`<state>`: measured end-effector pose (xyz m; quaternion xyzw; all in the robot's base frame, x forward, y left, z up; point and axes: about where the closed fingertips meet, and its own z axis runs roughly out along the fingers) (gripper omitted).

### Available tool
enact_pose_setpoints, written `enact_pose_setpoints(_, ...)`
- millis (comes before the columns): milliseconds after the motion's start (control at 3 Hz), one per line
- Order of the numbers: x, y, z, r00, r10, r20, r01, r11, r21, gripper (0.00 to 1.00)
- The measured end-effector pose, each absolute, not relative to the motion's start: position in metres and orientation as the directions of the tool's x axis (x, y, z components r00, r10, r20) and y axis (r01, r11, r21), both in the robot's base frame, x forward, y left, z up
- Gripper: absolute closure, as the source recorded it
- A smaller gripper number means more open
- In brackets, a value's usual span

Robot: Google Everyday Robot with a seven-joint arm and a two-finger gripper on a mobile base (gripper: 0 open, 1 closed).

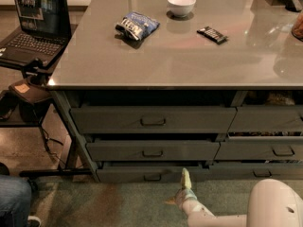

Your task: Open bottom drawer

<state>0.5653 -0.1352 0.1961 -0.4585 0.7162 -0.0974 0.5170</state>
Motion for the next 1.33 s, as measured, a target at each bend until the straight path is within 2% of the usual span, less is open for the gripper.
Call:
enact_pose_setpoints(667, 0.581, -0.136, 0.193, -0.048, -0.822, -0.567, -0.559, 0.493, -0.667, 0.00)
enact_pose_setpoints(1000, 0.581, -0.136, 0.193, -0.048, -0.822, -0.568, -0.559, 0.493, -0.667, 0.00)
enact_pose_setpoints(1333, 0.595, -0.135, 0.192, -0.042, -0.859, -0.510, -0.591, 0.433, -0.681, 0.00)
